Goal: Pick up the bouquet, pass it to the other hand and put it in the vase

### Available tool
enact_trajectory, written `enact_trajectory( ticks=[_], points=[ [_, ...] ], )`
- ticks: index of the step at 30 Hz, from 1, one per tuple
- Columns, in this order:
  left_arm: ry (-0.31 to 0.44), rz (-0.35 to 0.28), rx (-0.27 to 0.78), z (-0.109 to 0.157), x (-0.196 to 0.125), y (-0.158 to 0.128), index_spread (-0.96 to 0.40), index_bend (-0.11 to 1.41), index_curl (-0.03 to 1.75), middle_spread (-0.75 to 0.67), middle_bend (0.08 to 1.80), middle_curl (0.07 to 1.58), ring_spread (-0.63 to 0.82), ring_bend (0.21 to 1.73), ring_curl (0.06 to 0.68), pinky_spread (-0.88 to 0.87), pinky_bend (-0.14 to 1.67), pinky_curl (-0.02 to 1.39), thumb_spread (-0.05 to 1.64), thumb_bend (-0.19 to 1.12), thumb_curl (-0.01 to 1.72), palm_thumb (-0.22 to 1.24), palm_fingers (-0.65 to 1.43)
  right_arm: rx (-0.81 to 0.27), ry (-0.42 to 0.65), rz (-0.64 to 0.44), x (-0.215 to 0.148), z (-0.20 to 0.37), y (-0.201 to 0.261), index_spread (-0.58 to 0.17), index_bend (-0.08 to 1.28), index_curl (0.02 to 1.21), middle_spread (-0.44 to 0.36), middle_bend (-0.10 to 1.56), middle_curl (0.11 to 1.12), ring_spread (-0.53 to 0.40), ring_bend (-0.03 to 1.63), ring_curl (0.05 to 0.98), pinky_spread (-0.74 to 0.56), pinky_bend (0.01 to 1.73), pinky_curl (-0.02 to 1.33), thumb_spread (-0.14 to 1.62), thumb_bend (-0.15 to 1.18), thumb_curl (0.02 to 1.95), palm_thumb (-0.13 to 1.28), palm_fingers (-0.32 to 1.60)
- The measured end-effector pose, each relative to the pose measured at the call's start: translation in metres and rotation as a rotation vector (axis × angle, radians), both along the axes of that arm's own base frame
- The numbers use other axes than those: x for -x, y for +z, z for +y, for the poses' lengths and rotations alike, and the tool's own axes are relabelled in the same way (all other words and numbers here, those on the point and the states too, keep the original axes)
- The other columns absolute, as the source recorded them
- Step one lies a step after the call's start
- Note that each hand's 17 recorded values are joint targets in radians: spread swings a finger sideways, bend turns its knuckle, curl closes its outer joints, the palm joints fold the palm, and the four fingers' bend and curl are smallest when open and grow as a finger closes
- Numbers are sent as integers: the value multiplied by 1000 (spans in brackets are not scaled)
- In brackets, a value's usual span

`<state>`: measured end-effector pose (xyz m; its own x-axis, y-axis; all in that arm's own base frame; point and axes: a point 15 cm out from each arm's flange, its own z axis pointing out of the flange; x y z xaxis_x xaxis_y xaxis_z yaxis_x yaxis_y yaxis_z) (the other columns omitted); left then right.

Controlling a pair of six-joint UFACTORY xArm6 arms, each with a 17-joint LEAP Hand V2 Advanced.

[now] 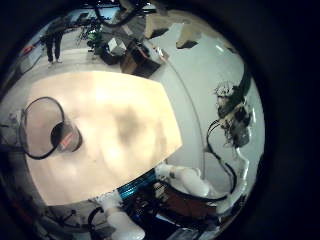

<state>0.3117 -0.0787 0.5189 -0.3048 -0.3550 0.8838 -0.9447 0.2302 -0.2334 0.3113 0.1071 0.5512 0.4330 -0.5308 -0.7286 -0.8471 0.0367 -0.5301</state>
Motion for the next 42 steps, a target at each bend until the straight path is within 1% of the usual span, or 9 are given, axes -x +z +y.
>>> enact_trajectory(
  ticks=[7, 19, 26, 31, 35, 37, 38, 39, 42],
  points=[
    [28, 18, 272, -11, -7, 36, 72, 153, 304, 399, 233, 327, 529, 570, 228, 513, 240, 310, 993, -28, 331, 307, 102, -45, 73, -20, 6, 25, 13, -241, 1129, 945, -129, 1375, 790, -176, 1501, 633, -219, 1370, 627, 893, -3, 1087, 1159, 1151],
    [4, 54, 374, -34, -7, 53, 75, 155, 289, 238, 345, 380, 496, 575, 216, 485, 197, 306, 979, -27, 338, 337, 161, -57, 166, 1, 13, 52, 5, -238, 1135, 936, -129, 1384, 787, -173, 1500, 636, -224, 1344, 668, 891, -5, 1122, 1155, 1150],
    [22, 7, 386, -43, -13, 61, 88, 156, 286, 165, 392, 396, 451, 612, 217, 461, 203, 308, 965, -30, 342, 348, 247, -64, 225, 27, 18, 69, -11, -236, 1137, 932, -129, 1385, 785, -170, 1499, 637, -227, 1331, 689, 891, -5, 1137, 1153, 1150],
    [20, -11, 439, -54, -17, 78, 56, 176, 302, 45, 442, 421, 252, 681, 228, 267, 264, 331, 953, -27, 346, 371, 462, -56, 209, 18, 10, 71, -14, -236, 1139, 930, -129, 1385, 784, -169, 1499, 638, -229, 1322, 702, 891, -5, 1146, 1151, 1150],
    [-5, 1, 441, -66, -15, 81, -22, 155, 297, -105, 542, 462, -8, 769, 239, -5, 481, 384, 946, -30, 350, 378, 782, -22, 211, 36, 4, 74, -27, -235, 1140, 928, -129, 1386, 783, -169, 1499, 638, -225, 1316, 713, 892, -5, 1152, 1150, 1151],
    [-28, 11, 446, -74, -13, 81, -110, 166, 298, -204, 633, 490, -188, 902, 278, -179, 643, 429, 943, -27, 351, 386, 1120, -16, 188, 27, -3, 73, -28, -235, 1141, 928, -129, 1387, 783, -169, 1499, 639, -224, 1310, 719, 892, -7, 1155, 1146, 1149],
    [-39, 13, 451, -78, -11, 81, -134, 189, 308, -226, 636, 499, -223, 937, 297, -206, 685, 451, 942, -27, 351, 387, 1162, -14, 176, 22, -7, 73, -28, -235, 1141, 927, -129, 1387, 783, -169, 1499, 639, -223, 1308, 721, 893, -6, 1156, 1145, 1149],
    [-52, 19, 454, -82, -9, 82, -203, 240, 339, -285, 735, 565, -302, 1027, 351, -291, 792, 514, 945, 2, 362, 445, 1316, -14, 171, 23, -9, 74, -30, -235, 1141, 927, -129, 1387, 783, -169, 1499, 639, -220, 1306, 724, 893, -6, 1158, 1145, 1149],
    [-75, 48, 445, -91, -5, 84, -333, 467, 436, -366, 882, 638, -383, 1150, 417, -397, 955, 593, 959, 76, 419, 658, 1407, -28, 170, 84, -7, 76, -55, -236, 1141, 928, -129, 1388, 784, -169, 1502, 639, -218, 1302, 735, 896, -3, 1162, 1146, 1145]
  ],
)
